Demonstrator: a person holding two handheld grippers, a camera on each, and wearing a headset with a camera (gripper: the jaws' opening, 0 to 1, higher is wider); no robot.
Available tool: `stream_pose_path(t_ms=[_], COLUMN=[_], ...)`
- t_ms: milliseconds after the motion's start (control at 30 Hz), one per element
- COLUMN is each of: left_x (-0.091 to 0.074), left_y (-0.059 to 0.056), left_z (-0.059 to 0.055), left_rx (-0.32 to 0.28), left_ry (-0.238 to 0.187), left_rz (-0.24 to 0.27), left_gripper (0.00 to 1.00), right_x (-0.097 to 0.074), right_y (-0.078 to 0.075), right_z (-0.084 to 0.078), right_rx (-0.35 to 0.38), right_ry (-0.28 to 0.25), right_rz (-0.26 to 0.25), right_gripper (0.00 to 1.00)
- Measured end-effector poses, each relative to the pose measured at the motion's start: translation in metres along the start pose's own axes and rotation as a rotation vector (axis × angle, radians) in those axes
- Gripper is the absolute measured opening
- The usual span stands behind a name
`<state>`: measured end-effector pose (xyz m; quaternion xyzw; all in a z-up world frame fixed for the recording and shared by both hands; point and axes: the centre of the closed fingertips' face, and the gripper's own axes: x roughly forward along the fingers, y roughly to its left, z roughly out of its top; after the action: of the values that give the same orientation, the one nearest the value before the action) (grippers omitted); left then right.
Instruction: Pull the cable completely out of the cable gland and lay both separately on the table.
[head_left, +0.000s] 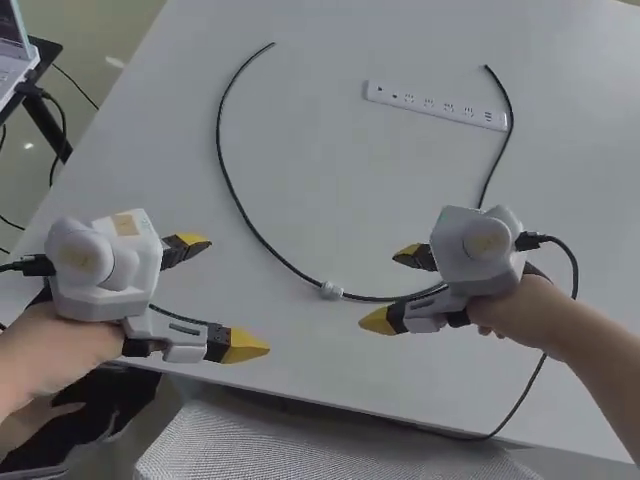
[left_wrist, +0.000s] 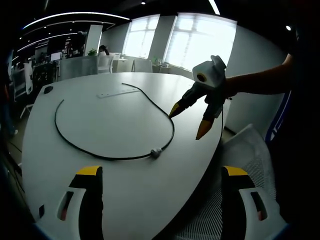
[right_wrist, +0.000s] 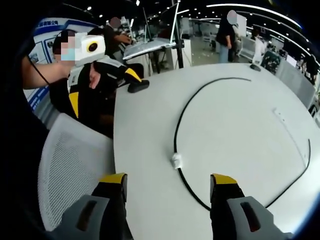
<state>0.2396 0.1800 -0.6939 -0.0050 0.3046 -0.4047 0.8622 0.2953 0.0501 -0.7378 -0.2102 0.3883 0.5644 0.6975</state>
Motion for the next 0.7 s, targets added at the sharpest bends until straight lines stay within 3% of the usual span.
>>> stream_pose_path(t_ms=[700], left_x=[-0.004], left_y=[0.006], left_z=[-0.004], left_rx=[-0.005], left_ry=[0.0], left_rz=[0.024], left_gripper=[0.98], right_x=[0.05], right_y=[-0.008], right_z=[-0.002], right_rx=[-0.067], right_ry=[0.087], right_rz=[0.062], right_gripper=[0.53])
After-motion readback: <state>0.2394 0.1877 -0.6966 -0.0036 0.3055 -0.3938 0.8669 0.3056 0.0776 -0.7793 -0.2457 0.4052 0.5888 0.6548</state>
